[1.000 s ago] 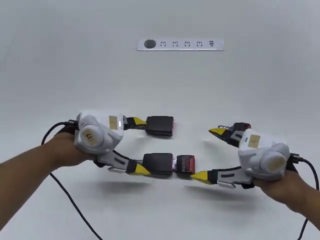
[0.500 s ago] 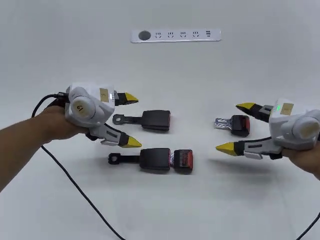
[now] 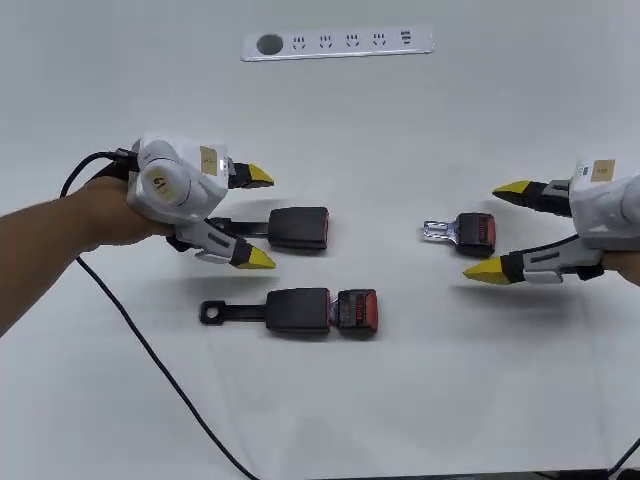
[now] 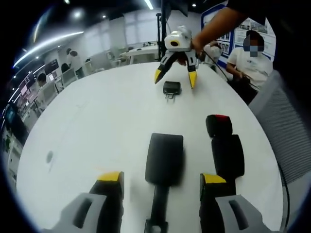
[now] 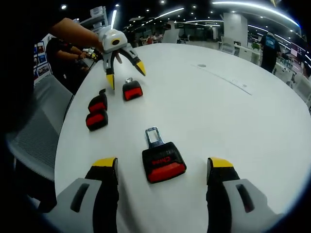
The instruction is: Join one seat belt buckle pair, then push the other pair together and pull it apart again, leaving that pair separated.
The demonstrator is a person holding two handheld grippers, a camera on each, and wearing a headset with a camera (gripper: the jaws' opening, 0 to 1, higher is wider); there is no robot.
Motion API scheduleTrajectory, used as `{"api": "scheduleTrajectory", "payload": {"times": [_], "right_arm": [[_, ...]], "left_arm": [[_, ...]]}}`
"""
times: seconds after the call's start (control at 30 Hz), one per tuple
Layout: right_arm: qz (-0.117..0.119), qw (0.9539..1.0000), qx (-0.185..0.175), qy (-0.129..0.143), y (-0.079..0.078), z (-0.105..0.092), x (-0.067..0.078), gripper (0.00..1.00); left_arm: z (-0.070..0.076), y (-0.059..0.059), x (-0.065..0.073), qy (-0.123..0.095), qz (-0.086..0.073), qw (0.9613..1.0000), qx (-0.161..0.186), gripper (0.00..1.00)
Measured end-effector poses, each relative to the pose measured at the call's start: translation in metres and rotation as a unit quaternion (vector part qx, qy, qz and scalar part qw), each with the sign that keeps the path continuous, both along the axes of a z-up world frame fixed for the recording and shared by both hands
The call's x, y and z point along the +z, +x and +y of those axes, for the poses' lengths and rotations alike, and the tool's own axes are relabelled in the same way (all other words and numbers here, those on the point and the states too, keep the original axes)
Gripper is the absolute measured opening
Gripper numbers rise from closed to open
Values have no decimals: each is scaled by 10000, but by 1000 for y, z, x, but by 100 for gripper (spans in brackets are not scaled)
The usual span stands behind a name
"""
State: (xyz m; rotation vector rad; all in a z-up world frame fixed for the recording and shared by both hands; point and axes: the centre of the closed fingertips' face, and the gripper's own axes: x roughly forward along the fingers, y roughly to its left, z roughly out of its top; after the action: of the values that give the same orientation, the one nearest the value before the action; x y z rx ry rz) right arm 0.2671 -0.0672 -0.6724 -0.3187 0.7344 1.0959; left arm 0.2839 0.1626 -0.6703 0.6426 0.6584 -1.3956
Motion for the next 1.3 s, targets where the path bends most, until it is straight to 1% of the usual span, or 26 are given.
{"api": "scheduleTrajectory", "payload": {"times": [0.03, 0.07, 0.17, 0.2, 0.23, 0.27, 0.3, 0.33, 0.37, 0.47, 0.5, 0.53, 0.6, 0.63, 0.67, 0.7, 0.73, 0.77, 0.8, 0.83, 0.87, 0.97, 1.07, 1.13, 1.2, 1.3], "right_arm": [[4, 10000, 49, -41, 0, 0, -1, 73], [46, 9999, 116, -62, -2, 1, -2, 71], [67, 9995, 272, -158, -5, 3, -4, 65], [77, 9993, 296, -208, -5, 2, -6, 65], [-33, 9992, 377, -123, -3, 4, -4, 65], [103, 9995, 285, -78, -5, 4, -2, 65], [114, 9995, 284, -67, -6, 4, -2, 64], [72, 9994, 329, -113, -5, 2, -4, 63], [56, 9993, 351, -126, -6, 1, -4, 62], [3, 9986, 506, -141, -8, 5, -5, 59], [-12, 9985, 536, -141, -7, 6, -5, 57], [28, 9982, 574, -138, -9, 7, -5, 55], [-23, 9977, 648, -174, -8, 7, -5, 51], [-42, 9977, 657, -185, -7, 6, -5, 50], [-25, 9978, 636, -189, -7, 6, -5, 49], [-15, 9978, 639, -194, -6, 5, -6, 47], [-27, 9976, 661, -226, -6, 4, -6, 44], [-65, 9972, 688, -299, -5, 3, -7, 39], [-142, 9960, 784, -414, -4, -1, -8, 35], [-198, 9959, 733, -486, 0, -5, -7, 35], [-105, 9962, 777, -390, -1, -3, -6, 35], [-21, 9959, 801, -428, 1, -6, -5, 35], [-5, 9947, 901, -500, 2, -6, -5, 34], [71, 9949, 888, -465, 1, -2, -3, 34], [88, 9937, 999, -492, -1, 4, -4, 34], [104, 9932, 1056, -478, -3, 12, -5, 34]], "left_arm": [[-1, 1, -2, 19, 8, 10000, -4, 63], [-2, 2, -5, 8, 43, 10000, -7, 62], [-4, 4, -11, -7, 114, 9999, -36, 62], [-5, 5, -13, -1, 141, 9999, -43, 61], [-6, 5, -14, 9, 142, 9999, -51, 60], [-7, 6, -15, 11, 141, 9999, -63, 60], [-7, 7, -15, 1, 151, 9999, -62, 59], [-8, 7, -16, -15, 175, 9998, -58, 58], [-9, 6, -16, -44, 234, 9997, -83, 57], [-12, 9, -13, -105, 236, 9996, -119, 56], [-13, 10, -13, -109, 242, 9996, -131, 54], [-13, 9, -13, -113, 249, 9995, -168, 51], [-14, 8, -12, -117, 239, 9992, -300, 47], [-15, 8, -12, -145, 239, 9992, -279, 43], [-15, 6, -13, -140, 217, 9990, -368, 42], [-15, 6, -13, -150, 223, 9990, -367, 40], [-14, 5, -14, -137, 234, 9989, -391, 38], [-13, 4, -15, -123, 250, 9988, -414, 35], [-14, 2, -16, -115, 270, 9986, -435, 34], [-15, 3, -16, -121, 260, 9987, -424, 34], [-15, 3, -17, -124, 247, 9986, -441, 34], [-16, 2, -17, -98, 254, 9988, -417, 34], [-17, 2, -19, -70, 269, 9987, -436, 34], [-17, 1, -19, -81, 284, 9986, -429, 34], [-17, 1, -20, -71, 285, 9986, -429, 34], [-17, 1, -20, -45, 293, 9987, -425, 34]]}}
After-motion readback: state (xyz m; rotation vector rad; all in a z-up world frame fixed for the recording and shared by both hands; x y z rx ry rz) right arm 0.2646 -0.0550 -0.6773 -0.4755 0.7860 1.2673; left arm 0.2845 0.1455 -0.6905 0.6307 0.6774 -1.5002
